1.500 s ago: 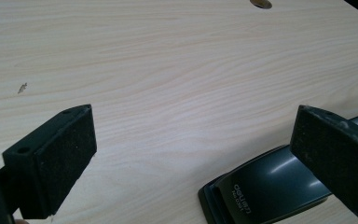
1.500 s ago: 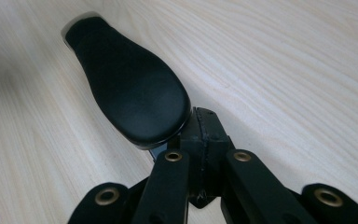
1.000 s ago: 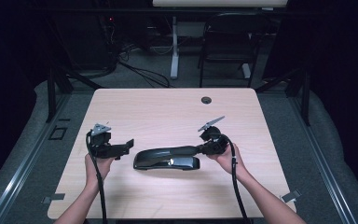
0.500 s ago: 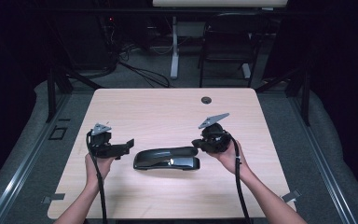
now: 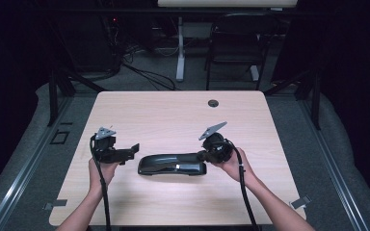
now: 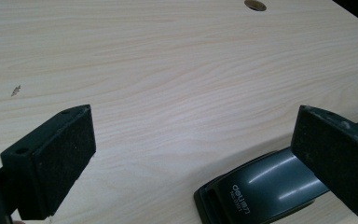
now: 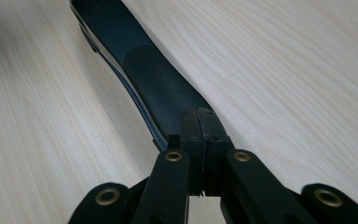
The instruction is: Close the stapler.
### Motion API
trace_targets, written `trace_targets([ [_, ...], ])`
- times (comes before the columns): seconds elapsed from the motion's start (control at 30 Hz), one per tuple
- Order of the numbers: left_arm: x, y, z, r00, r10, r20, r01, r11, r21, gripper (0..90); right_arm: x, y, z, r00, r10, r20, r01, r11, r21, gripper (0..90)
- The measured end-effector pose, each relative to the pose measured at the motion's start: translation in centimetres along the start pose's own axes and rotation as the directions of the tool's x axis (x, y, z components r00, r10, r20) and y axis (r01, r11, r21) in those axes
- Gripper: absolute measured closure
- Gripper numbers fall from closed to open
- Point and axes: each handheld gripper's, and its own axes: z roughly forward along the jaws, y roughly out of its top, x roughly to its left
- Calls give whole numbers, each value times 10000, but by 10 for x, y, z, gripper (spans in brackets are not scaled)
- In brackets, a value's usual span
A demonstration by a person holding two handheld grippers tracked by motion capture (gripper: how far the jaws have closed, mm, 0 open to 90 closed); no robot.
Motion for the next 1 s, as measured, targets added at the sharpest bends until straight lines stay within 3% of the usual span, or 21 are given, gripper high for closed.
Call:
trace_targets([
  [0.5,0,0,2,9999,89,60,-90,9999,137,2,-2,-2,5,9999,100,-86,-99,9999,51,900],
  [0.6,-1,0,2,9999,111,61,-111,9999,86,2,-3,-3,8,10000,15,-68,-13,9995,310,900],
  [1.0,-2,0,3,9999,96,62,-97,9999,82,2,-2,-4,10,9999,-111,-8,111,9990,440,900],
])
